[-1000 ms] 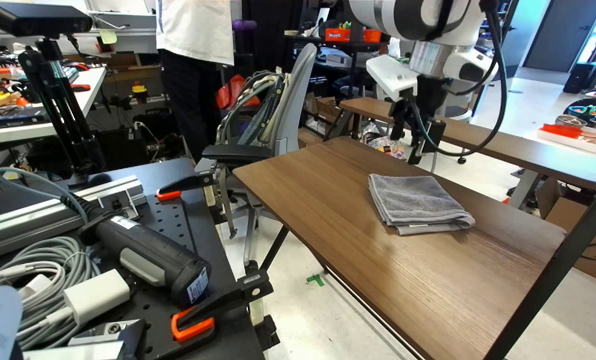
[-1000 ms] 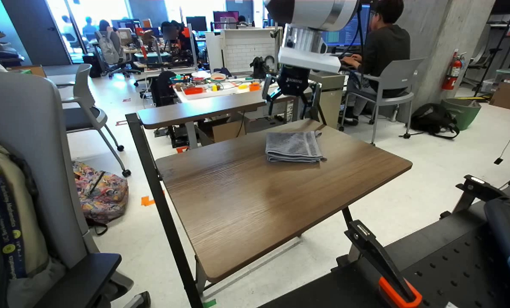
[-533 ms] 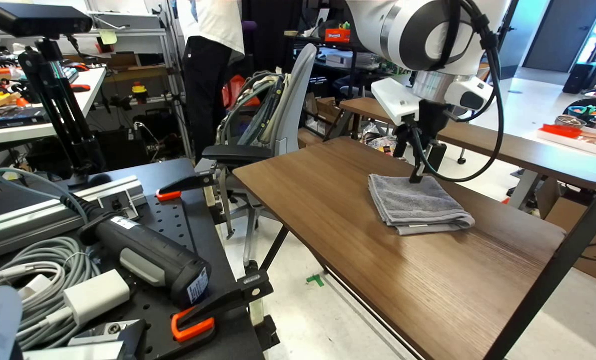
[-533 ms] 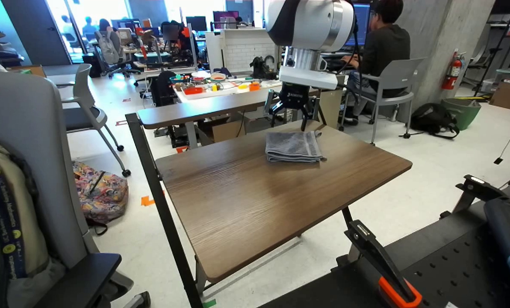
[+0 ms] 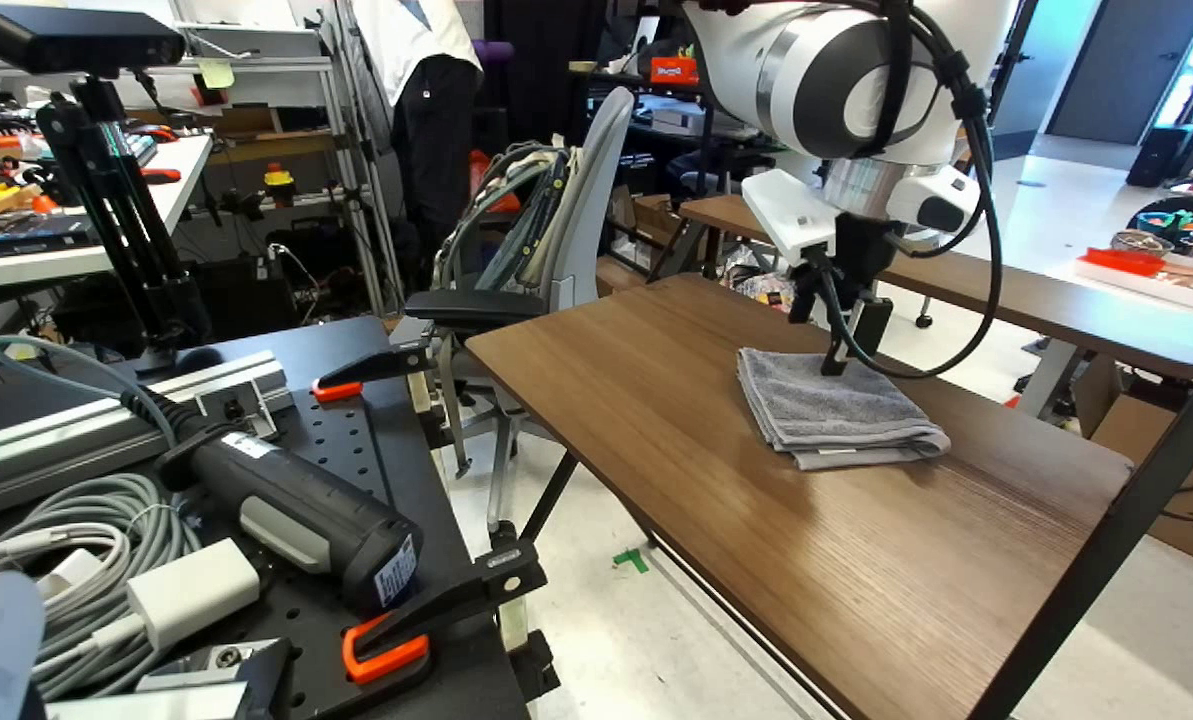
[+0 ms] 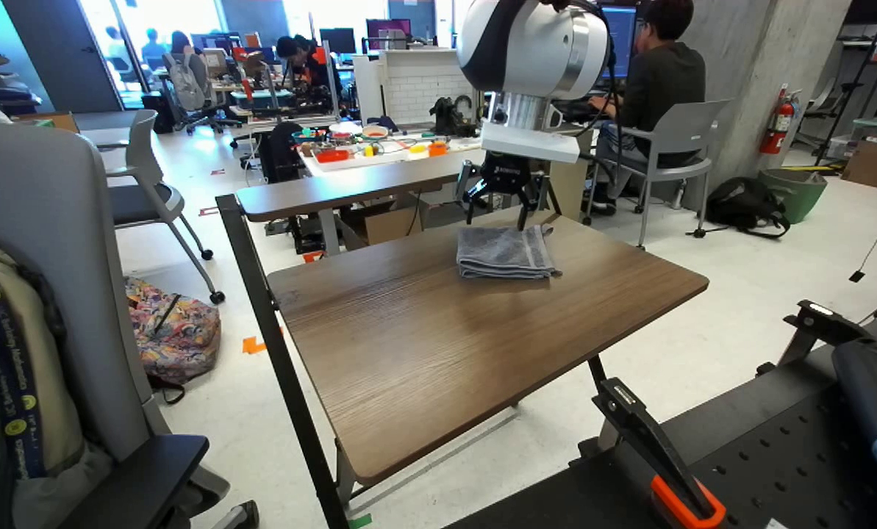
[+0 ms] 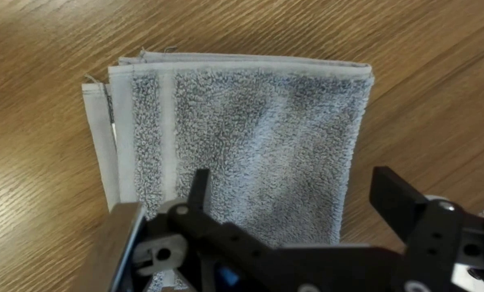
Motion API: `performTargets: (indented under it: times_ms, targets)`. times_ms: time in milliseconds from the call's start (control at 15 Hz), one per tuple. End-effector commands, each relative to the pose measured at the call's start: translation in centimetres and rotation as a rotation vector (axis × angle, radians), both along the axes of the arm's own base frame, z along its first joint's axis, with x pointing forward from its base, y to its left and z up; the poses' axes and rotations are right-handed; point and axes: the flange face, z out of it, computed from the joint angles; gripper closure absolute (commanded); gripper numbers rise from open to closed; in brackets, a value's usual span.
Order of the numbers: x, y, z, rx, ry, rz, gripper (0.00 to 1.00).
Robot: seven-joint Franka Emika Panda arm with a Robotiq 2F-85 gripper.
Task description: Slide the grey towel slightly to the left.
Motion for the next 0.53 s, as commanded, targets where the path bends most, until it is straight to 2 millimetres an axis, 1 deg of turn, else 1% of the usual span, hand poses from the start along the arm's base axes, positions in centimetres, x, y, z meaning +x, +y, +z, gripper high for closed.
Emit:
performTargets:
  times_ms: [0, 267, 467]
  targets:
    - [0.9, -0.1, -2.3, -0.021, -0.053, -0.006, 0.0]
    - [1.1, -0.2, -4.9, -0.032, -0.078, -0.007, 0.0]
    - [0.8, 0.0, -6.5, -0.044, -0.061, -0.006, 0.0]
